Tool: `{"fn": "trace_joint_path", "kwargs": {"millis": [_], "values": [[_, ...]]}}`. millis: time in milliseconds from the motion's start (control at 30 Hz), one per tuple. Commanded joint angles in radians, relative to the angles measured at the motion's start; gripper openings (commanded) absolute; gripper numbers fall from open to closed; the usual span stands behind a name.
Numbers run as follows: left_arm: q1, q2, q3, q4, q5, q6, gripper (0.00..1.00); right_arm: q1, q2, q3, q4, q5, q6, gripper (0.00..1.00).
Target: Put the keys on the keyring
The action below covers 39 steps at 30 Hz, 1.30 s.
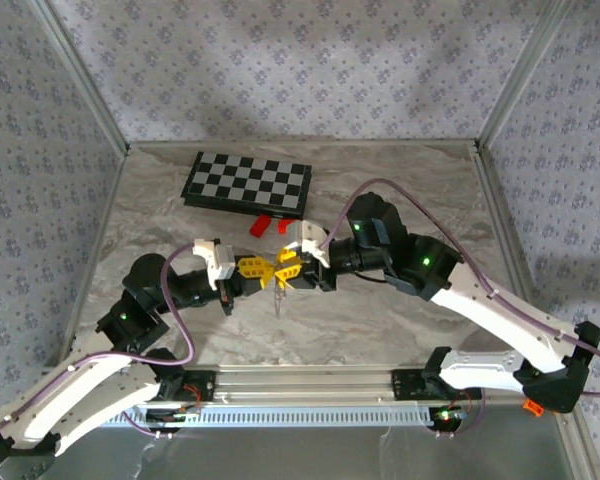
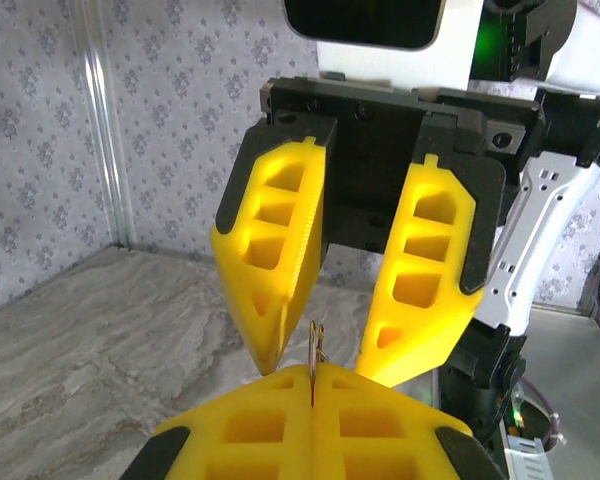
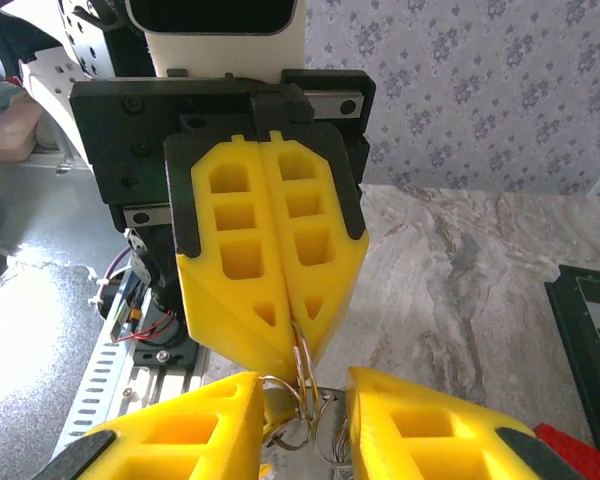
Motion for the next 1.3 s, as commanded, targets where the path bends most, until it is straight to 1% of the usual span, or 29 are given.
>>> {"fn": "trace_joint_path", "kwargs": {"millis": [0, 167, 333, 533, 700, 933, 1000, 1067, 1200, 1267], "values": [[-0.007, 0.0, 0.01, 0.111, 0.043, -0.031, 0.0, -0.016, -0.038, -0.024, 0.064, -0.033, 0.053, 0.3], [-0.011, 0.005, 0.01, 0.117, 0.052, -0.037, 0.0, -0.038, -0.052, -0.039, 0.108, -0.062, 0.083, 0.27], [-0.014, 0.011, 0.008, 0.131, 0.056, -0.045, 0.0, -0.047, -0.054, -0.048, 0.118, -0.07, 0.088, 0.2], [-0.015, 0.013, 0.01, 0.134, 0.057, -0.05, 0.0, -0.049, -0.055, -0.05, 0.111, -0.091, 0.087, 0.19], [-0.016, 0.013, 0.006, 0.15, 0.055, -0.058, 0.0, -0.049, -0.057, -0.05, 0.088, -0.095, 0.079, 0.17], [-0.017, 0.014, 0.006, 0.155, 0.055, -0.06, 0.0, -0.051, -0.057, -0.048, 0.061, -0.104, 0.066, 0.2], [-0.019, 0.013, 0.005, 0.154, 0.055, -0.061, 0.0, -0.051, -0.057, -0.049, 0.059, -0.104, 0.064, 0.18], [-0.018, 0.013, 0.004, 0.154, 0.055, -0.062, 0.0, -0.051, -0.057, -0.048, 0.06, -0.104, 0.062, 0.14], [-0.018, 0.013, 0.003, 0.145, 0.051, -0.057, 0.0, -0.051, -0.054, -0.046, 0.062, -0.102, 0.056, 0.0], [-0.018, 0.014, 0.007, 0.118, 0.047, -0.044, 0.0, -0.052, -0.055, -0.045, 0.054, -0.096, 0.049, 0.0]]}}
